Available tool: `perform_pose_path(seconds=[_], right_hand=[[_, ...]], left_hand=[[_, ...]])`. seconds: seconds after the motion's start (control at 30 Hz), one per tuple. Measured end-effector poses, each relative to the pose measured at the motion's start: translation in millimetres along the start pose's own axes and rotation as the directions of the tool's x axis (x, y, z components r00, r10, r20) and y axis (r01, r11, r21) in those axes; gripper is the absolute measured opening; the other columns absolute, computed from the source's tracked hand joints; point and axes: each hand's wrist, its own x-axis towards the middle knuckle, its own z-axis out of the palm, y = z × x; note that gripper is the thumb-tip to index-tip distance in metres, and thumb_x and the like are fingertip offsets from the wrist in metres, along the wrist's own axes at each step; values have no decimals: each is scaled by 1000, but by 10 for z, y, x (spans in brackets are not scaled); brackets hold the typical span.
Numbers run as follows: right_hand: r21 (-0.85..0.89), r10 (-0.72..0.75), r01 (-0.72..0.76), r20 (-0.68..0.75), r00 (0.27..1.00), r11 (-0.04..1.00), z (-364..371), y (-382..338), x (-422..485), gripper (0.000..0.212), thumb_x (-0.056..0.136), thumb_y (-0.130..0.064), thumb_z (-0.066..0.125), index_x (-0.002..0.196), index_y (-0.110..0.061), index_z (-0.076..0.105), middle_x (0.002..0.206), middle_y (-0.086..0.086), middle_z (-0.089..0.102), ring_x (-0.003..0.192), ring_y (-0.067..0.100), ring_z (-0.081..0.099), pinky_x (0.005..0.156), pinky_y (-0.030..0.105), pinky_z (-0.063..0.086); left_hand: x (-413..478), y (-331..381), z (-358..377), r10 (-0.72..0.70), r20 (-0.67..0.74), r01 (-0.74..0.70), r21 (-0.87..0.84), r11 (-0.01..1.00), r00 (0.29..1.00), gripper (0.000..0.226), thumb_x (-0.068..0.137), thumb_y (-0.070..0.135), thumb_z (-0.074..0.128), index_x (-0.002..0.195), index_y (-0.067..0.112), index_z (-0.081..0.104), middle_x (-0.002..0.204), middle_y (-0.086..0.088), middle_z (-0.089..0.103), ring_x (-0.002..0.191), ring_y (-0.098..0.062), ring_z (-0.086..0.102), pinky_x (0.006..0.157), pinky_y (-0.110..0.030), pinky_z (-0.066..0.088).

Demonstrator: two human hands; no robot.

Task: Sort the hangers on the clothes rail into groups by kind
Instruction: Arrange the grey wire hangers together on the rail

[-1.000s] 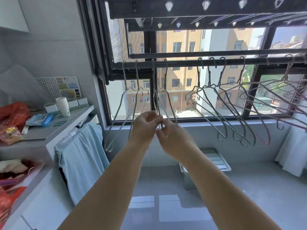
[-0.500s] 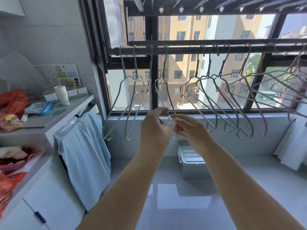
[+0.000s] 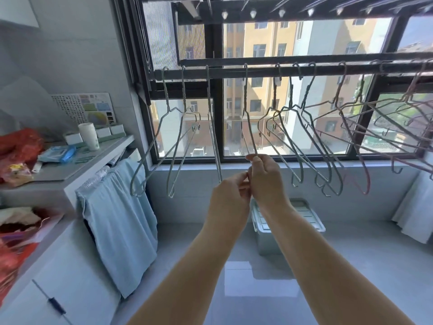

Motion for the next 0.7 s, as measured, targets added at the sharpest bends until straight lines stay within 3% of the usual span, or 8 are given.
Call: perform_pose_path(seconds=[0.13,0.27,0.37,0.43,0.5,0.6,0.63,0.7], right_hand=[[17,10,-10,12,1000,1000,-50,35,39,27,96,-13,33,84,-23,54,66,-7,44,67,8,45,72,30,38],[4,56,-57,116,992,998,-161,-22,14,21,97,-16,36,90,-17,56,60,-4,50,61,10,50,64,28,41],[-141,122,-91,228,966,986,-301,-97,-24,26,98,-23,38,109,-10,58,87,0,61,87,15,58,80,29,46],[-344,139,-41,263,955,938,-409,-135,-47,32,97,-26,39,121,-10,54,110,5,61,100,20,58,88,34,47],[-545,-8,135,229,973,827,-551,-176,-75,36,95,-26,44,130,-16,47,125,2,52,106,17,55,92,32,46],[-591,-381,380,130,916,712,-842,-373,-128,28,91,-17,51,119,-19,56,116,-4,49,94,6,53,77,3,37],[-597,-431,399,97,897,696,-944,-417,-113,27,90,-14,53,116,-19,57,115,-3,49,97,7,51,76,2,34],[-642,-395,349,78,916,683,-1098,-452,-48,33,89,-15,54,122,-18,53,123,2,48,115,15,46,93,14,33]], left_hand=[[22,-17,77,-7,-11,6,-48,999,1000,32,85,2,46,109,14,64,96,-4,72,91,-11,66,87,-29,52],[28,-44,133,-29,-16,28,-57,998,999,28,86,7,51,111,14,61,97,-3,72,92,-11,66,87,-35,52],[26,-20,180,-71,-43,67,-75,995,997,39,85,11,56,124,12,52,106,-4,69,97,-11,63,90,-35,51],[2,-4,233,-71,-59,66,-82,995,996,45,85,15,60,128,11,47,114,-3,63,101,-12,60,93,-34,49],[-45,13,306,-62,-106,56,-56,997,992,51,82,17,64,129,13,44,117,1,56,106,-12,54,97,-30,44],[-132,96,432,74,-349,-60,48,997,934,48,79,9,67,123,14,48,108,7,49,103,-9,49,95,-25,40],[-162,149,480,138,-419,-122,66,990,897,44,79,6,65,119,14,51,105,7,51,100,-7,50,92,-21,41],[-234,270,606,224,-456,-233,37,972,861,33,83,4,58,114,13,55,103,6,57,93,-4,53,85,-12,42]])
